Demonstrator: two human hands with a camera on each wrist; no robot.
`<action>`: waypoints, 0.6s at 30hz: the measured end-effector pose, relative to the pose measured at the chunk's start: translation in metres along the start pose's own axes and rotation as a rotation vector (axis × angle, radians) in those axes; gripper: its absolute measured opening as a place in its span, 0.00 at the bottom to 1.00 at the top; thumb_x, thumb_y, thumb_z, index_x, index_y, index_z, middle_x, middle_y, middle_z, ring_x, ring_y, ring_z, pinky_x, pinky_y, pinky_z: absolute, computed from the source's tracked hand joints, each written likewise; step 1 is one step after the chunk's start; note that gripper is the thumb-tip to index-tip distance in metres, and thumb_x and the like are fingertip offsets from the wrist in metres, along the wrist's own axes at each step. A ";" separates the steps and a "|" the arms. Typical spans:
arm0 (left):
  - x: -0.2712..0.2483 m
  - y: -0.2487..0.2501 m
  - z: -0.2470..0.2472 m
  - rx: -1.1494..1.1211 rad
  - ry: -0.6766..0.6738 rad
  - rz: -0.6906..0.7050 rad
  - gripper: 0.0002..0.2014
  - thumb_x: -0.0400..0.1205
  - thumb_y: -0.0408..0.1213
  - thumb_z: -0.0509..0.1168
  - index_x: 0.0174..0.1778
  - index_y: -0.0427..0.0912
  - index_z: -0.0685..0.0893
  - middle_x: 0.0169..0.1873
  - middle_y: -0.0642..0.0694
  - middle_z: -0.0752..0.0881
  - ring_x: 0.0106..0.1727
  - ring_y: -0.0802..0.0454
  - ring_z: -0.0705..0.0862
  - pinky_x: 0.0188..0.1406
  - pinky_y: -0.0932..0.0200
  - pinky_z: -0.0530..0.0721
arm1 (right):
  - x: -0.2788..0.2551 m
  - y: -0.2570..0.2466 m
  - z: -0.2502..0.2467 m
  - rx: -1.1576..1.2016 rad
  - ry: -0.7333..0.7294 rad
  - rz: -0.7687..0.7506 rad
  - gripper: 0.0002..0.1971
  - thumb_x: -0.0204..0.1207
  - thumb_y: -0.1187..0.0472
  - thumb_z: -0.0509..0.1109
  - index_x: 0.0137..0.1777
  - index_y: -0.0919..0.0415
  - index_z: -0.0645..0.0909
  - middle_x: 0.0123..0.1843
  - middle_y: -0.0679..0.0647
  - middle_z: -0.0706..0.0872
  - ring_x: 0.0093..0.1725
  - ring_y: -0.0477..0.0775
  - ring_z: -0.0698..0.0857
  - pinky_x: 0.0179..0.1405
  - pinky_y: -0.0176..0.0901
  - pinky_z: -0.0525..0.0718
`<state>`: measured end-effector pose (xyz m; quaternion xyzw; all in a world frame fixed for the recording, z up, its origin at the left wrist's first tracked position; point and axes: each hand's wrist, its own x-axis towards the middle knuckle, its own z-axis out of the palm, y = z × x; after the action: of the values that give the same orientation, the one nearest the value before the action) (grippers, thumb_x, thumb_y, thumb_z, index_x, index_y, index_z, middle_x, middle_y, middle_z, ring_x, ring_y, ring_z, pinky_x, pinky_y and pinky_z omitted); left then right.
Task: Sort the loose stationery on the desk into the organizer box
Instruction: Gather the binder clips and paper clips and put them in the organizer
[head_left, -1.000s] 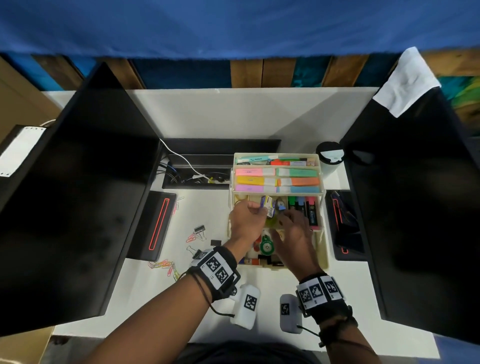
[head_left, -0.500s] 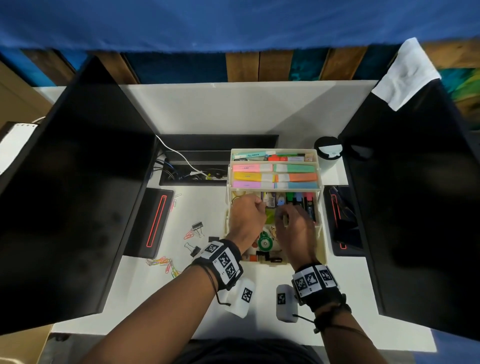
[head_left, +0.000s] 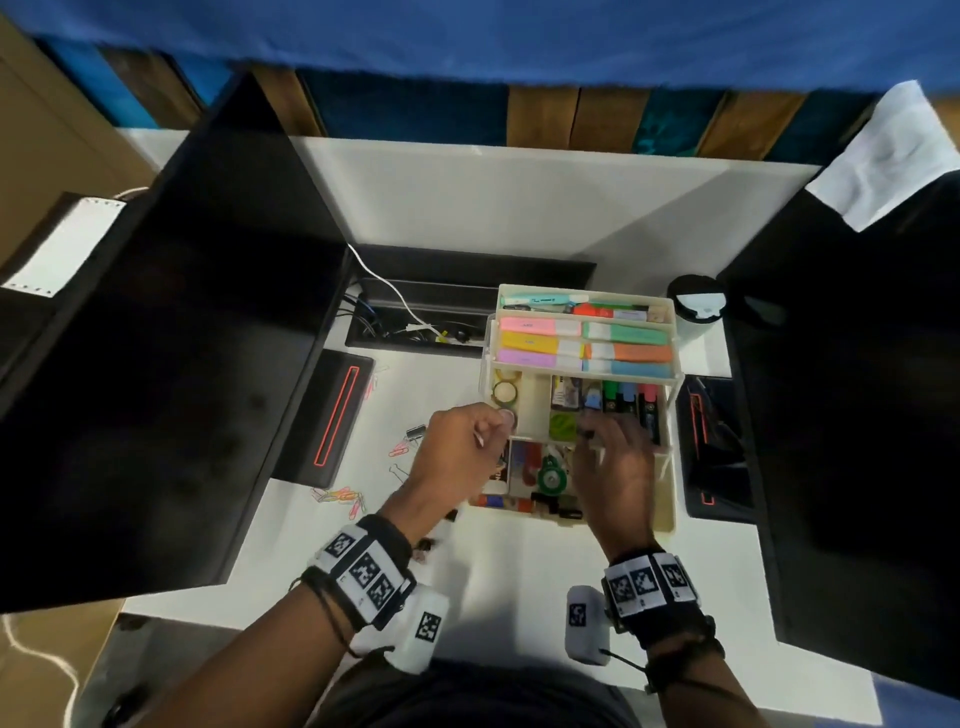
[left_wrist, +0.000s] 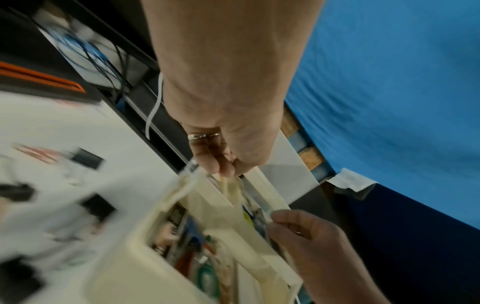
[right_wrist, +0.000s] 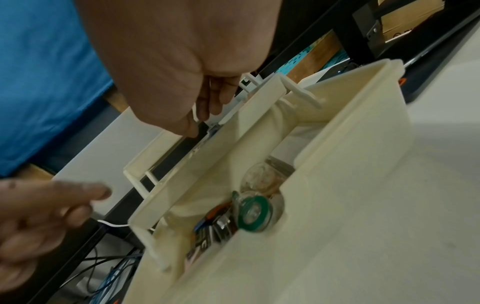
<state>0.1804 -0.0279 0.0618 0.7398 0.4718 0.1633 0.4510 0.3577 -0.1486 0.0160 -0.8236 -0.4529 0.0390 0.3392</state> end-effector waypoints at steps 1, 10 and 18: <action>-0.008 -0.013 -0.014 0.004 0.008 -0.015 0.05 0.85 0.40 0.72 0.45 0.49 0.92 0.32 0.58 0.86 0.26 0.65 0.80 0.30 0.71 0.77 | -0.004 -0.005 0.000 0.002 -0.003 -0.002 0.10 0.79 0.67 0.73 0.59 0.61 0.87 0.59 0.57 0.88 0.60 0.57 0.84 0.61 0.56 0.85; -0.072 -0.141 -0.095 0.152 0.052 -0.222 0.06 0.85 0.35 0.70 0.50 0.52 0.87 0.40 0.59 0.87 0.35 0.62 0.86 0.40 0.57 0.89 | -0.068 -0.087 0.052 0.206 -0.531 -0.221 0.14 0.81 0.67 0.72 0.64 0.55 0.83 0.61 0.50 0.82 0.51 0.43 0.83 0.53 0.38 0.86; -0.103 -0.182 -0.084 0.237 -0.101 -0.101 0.09 0.81 0.33 0.72 0.56 0.48 0.87 0.53 0.53 0.86 0.44 0.57 0.83 0.50 0.58 0.86 | -0.074 -0.140 0.134 -0.338 -0.688 -0.212 0.24 0.69 0.72 0.74 0.68 0.72 0.82 0.71 0.68 0.78 0.71 0.72 0.77 0.68 0.55 0.79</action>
<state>-0.0278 -0.0449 -0.0231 0.7705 0.5010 0.0461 0.3915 0.1641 -0.0856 -0.0214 -0.7554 -0.6225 0.2025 0.0294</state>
